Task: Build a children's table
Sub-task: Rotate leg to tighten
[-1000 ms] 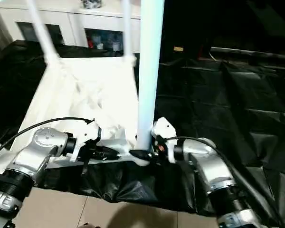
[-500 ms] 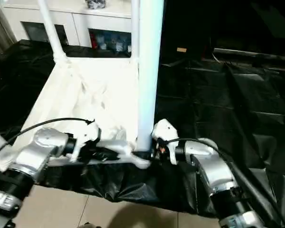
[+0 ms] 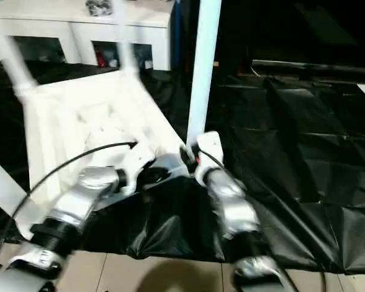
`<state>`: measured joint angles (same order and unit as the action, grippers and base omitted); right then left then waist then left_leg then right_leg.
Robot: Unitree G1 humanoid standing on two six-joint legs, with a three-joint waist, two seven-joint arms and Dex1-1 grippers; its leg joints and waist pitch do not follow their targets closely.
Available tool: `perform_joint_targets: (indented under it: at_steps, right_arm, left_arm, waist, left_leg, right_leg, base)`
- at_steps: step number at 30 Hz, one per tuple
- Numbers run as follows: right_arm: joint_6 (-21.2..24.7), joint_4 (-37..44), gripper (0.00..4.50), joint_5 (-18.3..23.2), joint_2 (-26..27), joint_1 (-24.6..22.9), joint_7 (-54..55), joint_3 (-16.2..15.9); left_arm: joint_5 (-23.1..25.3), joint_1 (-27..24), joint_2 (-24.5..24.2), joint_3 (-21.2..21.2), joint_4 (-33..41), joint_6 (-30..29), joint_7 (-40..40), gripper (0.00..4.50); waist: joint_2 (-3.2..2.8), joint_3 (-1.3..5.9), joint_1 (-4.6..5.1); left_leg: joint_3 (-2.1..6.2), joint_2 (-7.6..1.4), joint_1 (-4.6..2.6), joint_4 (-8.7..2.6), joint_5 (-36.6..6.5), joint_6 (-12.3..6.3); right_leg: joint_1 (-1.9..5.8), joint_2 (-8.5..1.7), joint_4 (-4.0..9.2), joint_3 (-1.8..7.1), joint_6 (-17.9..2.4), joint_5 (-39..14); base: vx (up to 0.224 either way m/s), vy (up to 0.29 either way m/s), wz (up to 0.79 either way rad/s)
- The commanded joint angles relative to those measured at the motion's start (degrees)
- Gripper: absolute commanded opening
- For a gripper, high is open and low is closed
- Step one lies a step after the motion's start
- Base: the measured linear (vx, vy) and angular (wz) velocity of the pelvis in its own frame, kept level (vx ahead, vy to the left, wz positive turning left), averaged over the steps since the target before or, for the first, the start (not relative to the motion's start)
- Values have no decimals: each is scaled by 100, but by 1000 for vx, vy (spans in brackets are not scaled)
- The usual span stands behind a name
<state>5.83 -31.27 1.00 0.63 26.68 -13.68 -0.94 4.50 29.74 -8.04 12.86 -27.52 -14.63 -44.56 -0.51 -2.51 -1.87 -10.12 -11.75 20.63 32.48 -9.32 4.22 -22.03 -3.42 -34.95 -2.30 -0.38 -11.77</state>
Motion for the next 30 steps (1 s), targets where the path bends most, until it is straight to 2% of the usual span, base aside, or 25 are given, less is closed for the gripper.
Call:
perform_joint_targets:
  at_steps: [1, 2, 4, 6, 8, 9, 10, 13, 15, 16, 18, 22, 23, 25, 30]
  right_arm:
    - [98, -244, 195, 132, 394, -111, -512, -486]
    - [79, -178, 230, 217, 384, -133, -665, -456]
    - [91, -13, 265, 407, 312, -178, -989, -378]
    - [111, 167, 273, 486, 143, -234, -1286, -401]
    - [80, 277, 286, 448, -46, -272, -1493, -480]
    - [69, 365, 299, 461, -171, -308, -1671, -517]
    - [84, 497, 299, 514, -379, -363, -2012, -562]
    - [119, 736, 299, 588, -739, -468, -2613, -659]
    - [181, 894, 299, 664, -976, -540, -3045, -723]
    - [256, 1050, 299, 750, -1186, -606, -3458, -790]
    - [355, 1271, 299, 844, -1493, -695, -4046, -920]
    - [531, 1448, 299, 958, -1805, -748, -4579, -1080]
    - [565, 1502, 274, 984, -1922, -760, -4775, -1138]
    - [585, 1533, 274, 996, -2028, -757, -4968, -1190]
    - [601, 1602, 231, 971, -2223, -755, -5262, -1304]
  left_arm:
    - [-193, 61, 272, 177, 252, 190, -64, 0]
    - [-203, 47, 226, 187, 292, 173, -132, 0]
    - [-248, 23, 103, 189, 357, 186, -326, 0]
    - [-287, -27, -62, 192, 460, 222, -543, 0]
    - [-356, -59, -191, 197, 506, 310, -779, 0]
    - [-402, -82, -286, 203, 531, 367, -948, 0]
    - [-486, -109, -413, 201, 548, 445, -1216, 0]
    - [-559, -141, -639, 218, 553, 598, -1618, 0]
    - [-619, -145, -765, 226, 560, 631, -1874, 0]
    - [-665, -132, -882, 235, 534, 705, -2116, 0]
    - [-683, -79, -1049, 246, 443, 806, -2416, 0]
    - [-762, 23, -1181, 252, 282, 887, -2670, 0]
    - [-786, 73, -1221, 233, 196, 924, -2774, 0]
    - [-797, 124, -1264, 226, 107, 956, -2908, 0]
    - [-852, 157, -1321, 231, 38, 990, -3079, 0]
  waist:
    - [-3, 308, -34]
    - [1, 313, -36]
    - [-31, 305, -31]
    - [-18, 309, -34]
    - [-54, 312, -31]
    - [-40, 322, -31]
    - [-72, 329, -39]
    - [-54, 330, -60]
    - [-44, 329, -75]
    - [-39, 324, -119]
    - [-40, 321, -141]
    - [-27, 310, -211]
    - [-21, 312, -229]
    - [-16, 313, -263]
    - [-8, 332, -320]
  left_leg:
    - [34, -89, -17, -340, -1424, -13]
    - [41, -93, -5, -342, -1369, -34]
    - [42, -94, -16, -346, -1473, -46]
    - [44, -107, -11, -347, -1497, -98]
    - [48, -110, -10, -350, -1418, -97]
    - [41, -112, -13, -335, -1388, -94]
    - [43, -115, -9, -327, -1330, -109]
    - [30, -113, 3, -313, -1198, -219]
    - [18, -120, -13, -303, -1210, -246]
    - [19, -127, -18, -306, -1201, -262]
    - [17, -134, -22, -308, -1222, -264]
    - [8, -140, -26, -308, -1267, -229]
    - [5, -142, -30, -304, -1286, -219]
    - [2, -140, -35, -301, -1283, -214]
    - [4, -146, -30, -288, -1116, -216]
  right_leg:
    - [198, -368, 483, 229, -1008, -1079]
    - [216, -369, 462, 224, -1041, -943]
    - [216, -371, 472, 221, -1065, -979]
    - [225, -369, 471, 225, -1075, -944]
    - [219, -363, 452, 219, -1141, -821]
    - [224, -359, 443, 219, -1188, -717]
    - [231, -357, 427, 219, -1223, -575]
    - [247, -352, 399, 219, -1325, -206]
    - [239, -361, 397, 220, -1362, -261]
    - [241, -366, 399, 222, -1329, -388]
    - [239, -358, 407, 220, -1311, -422]
    - [227, -363, 405, 213, -1302, -573]
    - [224, -367, 409, 215, -1289, -643]
    - [221, -369, 417, 217, -1256, -733]
    - [219, -376, 381, 213, -1296, -504]
  base:
    - [0, 0, 0]
    - [0, 0, 0]
    - [0, 0, 0]
    - [0, 0, 0]
    - [0, 0, 0]
    - [0, 0, 0]
    - [0, 0, 0]
    - [0, 0, 0]
    - [0, 0, 0]
    - [0, 0, 0]
    - [0, 0, 0]
    - [0, 0, 0]
    - [0, 0, 0]
    - [0, 0, 0]
    - [0, 0, 0]
